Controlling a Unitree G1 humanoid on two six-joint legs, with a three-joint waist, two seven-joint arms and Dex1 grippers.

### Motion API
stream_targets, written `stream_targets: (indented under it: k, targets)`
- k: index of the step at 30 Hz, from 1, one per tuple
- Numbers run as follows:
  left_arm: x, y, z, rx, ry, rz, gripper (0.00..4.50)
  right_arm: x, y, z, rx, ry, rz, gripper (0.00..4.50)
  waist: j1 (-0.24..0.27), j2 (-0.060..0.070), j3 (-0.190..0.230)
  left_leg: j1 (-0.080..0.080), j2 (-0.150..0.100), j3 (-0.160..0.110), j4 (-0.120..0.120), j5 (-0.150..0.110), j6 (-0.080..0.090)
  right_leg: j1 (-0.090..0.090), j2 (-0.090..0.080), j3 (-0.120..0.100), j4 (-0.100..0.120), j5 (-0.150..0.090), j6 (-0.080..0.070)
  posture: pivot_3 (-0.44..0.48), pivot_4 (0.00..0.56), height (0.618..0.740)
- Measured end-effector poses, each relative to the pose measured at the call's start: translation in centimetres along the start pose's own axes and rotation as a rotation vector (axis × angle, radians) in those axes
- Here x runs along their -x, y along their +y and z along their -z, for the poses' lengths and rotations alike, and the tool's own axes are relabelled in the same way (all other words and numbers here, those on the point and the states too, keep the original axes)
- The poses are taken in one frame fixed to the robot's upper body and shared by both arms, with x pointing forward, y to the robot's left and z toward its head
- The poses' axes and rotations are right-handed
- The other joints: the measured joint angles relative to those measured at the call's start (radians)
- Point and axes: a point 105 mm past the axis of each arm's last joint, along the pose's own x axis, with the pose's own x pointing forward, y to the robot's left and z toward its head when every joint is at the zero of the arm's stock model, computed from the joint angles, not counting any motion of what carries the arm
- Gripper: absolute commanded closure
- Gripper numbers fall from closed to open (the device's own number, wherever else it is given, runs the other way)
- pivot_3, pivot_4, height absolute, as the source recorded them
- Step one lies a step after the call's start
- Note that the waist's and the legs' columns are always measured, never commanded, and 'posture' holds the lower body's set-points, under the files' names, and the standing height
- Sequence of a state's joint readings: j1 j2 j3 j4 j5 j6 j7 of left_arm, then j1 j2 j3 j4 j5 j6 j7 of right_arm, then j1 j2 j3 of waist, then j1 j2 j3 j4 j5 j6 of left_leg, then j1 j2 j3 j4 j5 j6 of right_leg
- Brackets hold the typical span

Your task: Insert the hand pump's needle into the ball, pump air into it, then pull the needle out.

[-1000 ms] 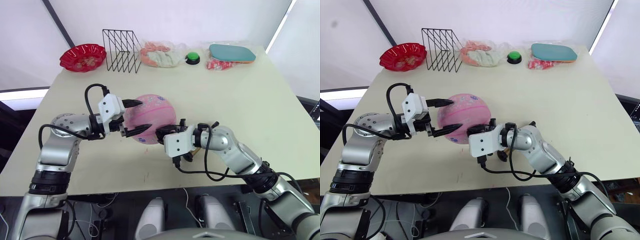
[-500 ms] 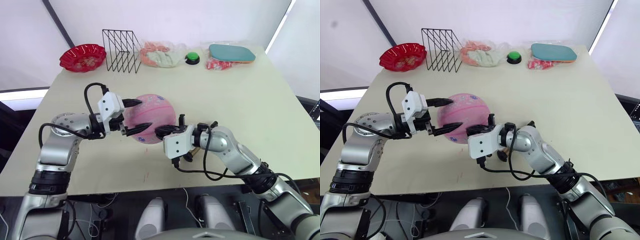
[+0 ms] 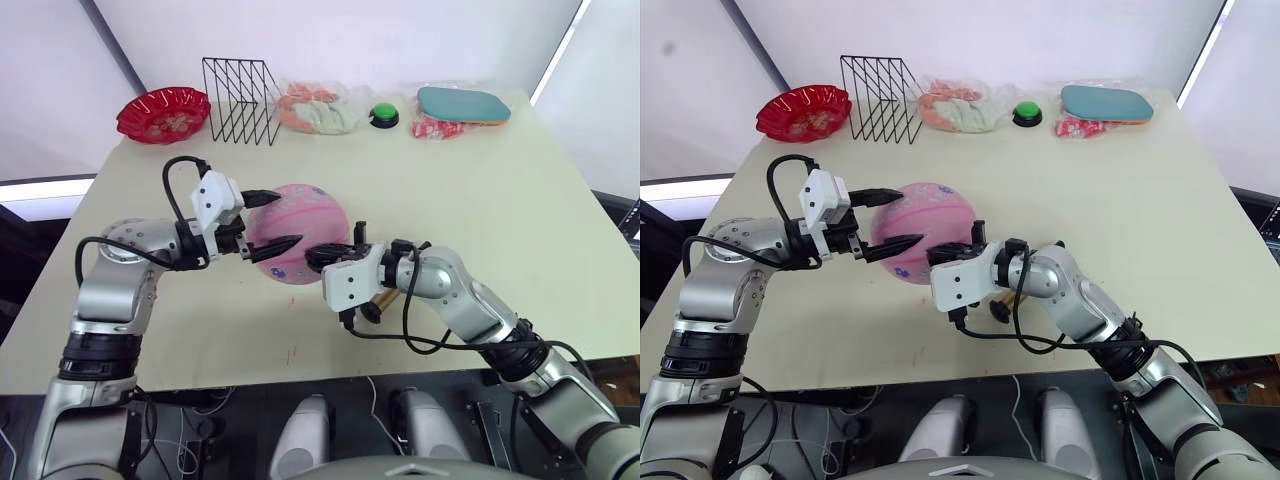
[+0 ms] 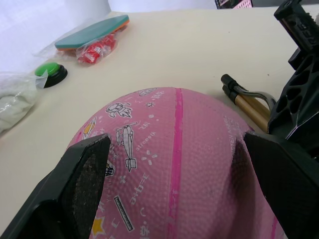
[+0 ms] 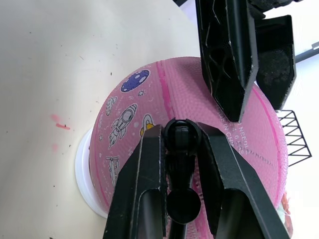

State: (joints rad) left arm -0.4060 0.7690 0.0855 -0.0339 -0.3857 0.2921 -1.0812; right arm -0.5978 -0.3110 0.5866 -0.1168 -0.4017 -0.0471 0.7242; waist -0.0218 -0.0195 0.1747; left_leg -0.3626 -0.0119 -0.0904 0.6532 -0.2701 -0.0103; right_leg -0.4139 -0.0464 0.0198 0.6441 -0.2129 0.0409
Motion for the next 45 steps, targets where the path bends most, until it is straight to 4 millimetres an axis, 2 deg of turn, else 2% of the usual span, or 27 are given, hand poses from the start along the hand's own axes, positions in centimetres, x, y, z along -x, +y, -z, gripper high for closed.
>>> stream_targets:
  k: [7,22,45]
  targets:
    - [0.4,0.1,0.1,0.023,-0.012,-0.012,0.00,0.5,-0.6,0.4,-0.004,0.010,0.004,4.16,-0.005,0.000,0.000,-0.001,0.000,0.000,0.000,0.000,0.000,0.000,0.000,0.000,-0.001,0.000,0.000,0.000,0.150,0.740]
    - [0.3,-0.8,1.7,-0.080,0.069,-0.002,0.00,0.7,0.0,0.9,-0.069,0.013,-0.005,4.16,-0.011,0.000,0.000,0.001,0.000,0.000,0.000,0.000,0.000,0.001,0.000,0.000,-0.001,-0.001,0.001,0.000,0.150,0.740]
    - [-0.7,-1.3,1.8,-0.128,0.074,0.013,0.00,2.3,0.2,1.7,-0.307,0.010,0.051,4.16,0.013,0.001,0.000,0.001,-0.002,-0.001,0.000,0.000,0.000,0.002,-0.001,0.000,-0.001,-0.002,0.003,0.000,0.150,0.740]
